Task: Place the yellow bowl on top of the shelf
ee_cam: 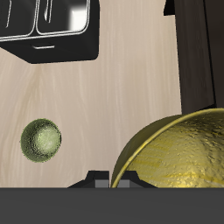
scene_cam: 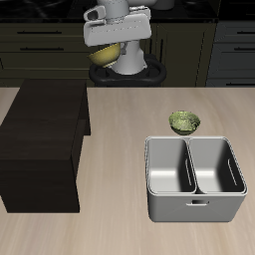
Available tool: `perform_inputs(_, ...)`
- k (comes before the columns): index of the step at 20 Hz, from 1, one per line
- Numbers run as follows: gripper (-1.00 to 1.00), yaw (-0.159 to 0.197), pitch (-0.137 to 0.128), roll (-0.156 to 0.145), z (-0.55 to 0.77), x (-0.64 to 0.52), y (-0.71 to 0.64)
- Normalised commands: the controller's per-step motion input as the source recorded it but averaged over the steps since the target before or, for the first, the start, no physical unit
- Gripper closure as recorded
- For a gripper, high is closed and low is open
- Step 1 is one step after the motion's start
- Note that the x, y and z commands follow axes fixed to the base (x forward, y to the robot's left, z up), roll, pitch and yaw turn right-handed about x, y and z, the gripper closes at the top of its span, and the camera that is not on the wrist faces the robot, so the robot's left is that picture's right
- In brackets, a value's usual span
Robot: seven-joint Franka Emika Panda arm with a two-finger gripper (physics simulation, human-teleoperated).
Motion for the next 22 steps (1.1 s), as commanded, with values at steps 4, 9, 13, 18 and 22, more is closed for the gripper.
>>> perform_inputs(4,1.00,-0.039,0.000,-0.058,0.19,0.20,-0.34)
perform_inputs(9,1.00,-0.025,-0.008,-0.048,0.22,0.12,-0.42)
perform_inputs(13,1.00,-0.025,0.041,0.014,0.11,0.16,-0.34)
perform_inputs(18,1.00,-0.013,0.010,-0.048,0.05,0.14,-0.34)
perform_inputs(22,1.00,-0.004,0.020,-0.015,0.06,0.18,-0.40)
